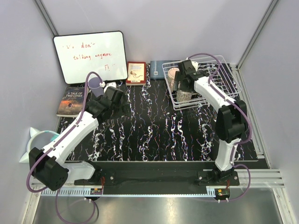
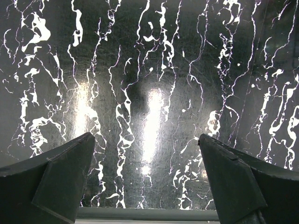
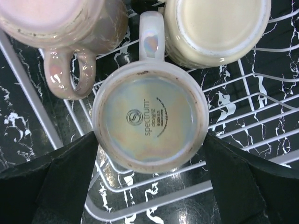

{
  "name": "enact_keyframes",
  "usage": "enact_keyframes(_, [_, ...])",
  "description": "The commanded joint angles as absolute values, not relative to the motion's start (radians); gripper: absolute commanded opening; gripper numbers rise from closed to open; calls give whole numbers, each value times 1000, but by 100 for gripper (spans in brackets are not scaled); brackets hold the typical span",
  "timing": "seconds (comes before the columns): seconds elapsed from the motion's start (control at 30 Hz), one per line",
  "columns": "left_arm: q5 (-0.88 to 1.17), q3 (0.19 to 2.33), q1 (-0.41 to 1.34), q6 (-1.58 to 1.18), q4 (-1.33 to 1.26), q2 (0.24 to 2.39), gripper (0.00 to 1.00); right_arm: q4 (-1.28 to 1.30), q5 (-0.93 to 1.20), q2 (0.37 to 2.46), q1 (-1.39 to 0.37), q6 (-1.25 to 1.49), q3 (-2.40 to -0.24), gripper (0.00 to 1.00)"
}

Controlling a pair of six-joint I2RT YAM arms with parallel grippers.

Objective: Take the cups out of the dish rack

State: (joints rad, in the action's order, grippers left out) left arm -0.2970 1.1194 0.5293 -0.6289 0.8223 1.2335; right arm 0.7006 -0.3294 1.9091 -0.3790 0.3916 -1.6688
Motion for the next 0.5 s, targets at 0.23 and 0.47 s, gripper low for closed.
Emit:
enact_keyframes(0.23, [-282, 1143, 534, -618, 782, 1252, 99, 699, -368, 2031, -371, 373, -1789, 100])
enact_keyframes(0.47, [-285, 1143, 535, -615, 782, 1259, 99, 710, -357, 2074, -367, 374, -1804, 100])
